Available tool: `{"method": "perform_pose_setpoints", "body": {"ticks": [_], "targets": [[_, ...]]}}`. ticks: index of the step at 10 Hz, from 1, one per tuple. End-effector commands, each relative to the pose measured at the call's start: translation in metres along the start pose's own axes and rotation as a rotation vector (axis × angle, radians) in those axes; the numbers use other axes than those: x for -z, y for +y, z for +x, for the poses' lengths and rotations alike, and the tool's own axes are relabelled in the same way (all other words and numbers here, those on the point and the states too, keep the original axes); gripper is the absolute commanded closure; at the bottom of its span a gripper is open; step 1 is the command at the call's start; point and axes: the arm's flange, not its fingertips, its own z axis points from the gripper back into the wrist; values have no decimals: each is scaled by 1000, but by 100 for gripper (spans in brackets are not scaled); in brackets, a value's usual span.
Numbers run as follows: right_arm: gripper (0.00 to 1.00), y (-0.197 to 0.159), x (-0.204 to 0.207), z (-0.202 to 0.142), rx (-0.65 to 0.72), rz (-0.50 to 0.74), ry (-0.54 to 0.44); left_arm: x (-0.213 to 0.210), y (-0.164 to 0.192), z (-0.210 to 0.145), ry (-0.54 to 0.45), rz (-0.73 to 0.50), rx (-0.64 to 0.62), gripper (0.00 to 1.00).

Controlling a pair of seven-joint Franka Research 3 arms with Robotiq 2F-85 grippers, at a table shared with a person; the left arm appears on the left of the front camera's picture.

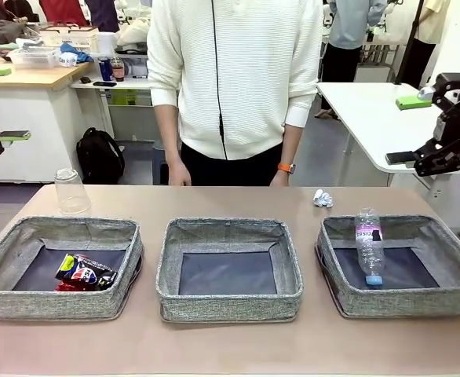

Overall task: Sort the waste into the appropriate baskets.
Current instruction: Pick up the waste item pointed out by the person.

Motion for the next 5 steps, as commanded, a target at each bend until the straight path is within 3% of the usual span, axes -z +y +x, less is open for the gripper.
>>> {"method": "perform_pose_setpoints", "body": {"ticks": [1,5], "targets": [[0,2,0,0,-1,19,0,-1,-1,-1,4,-7,4,0],[0,2,0,0,-1,19,0,-1,-1,-1,4,-7,4,0]]}}
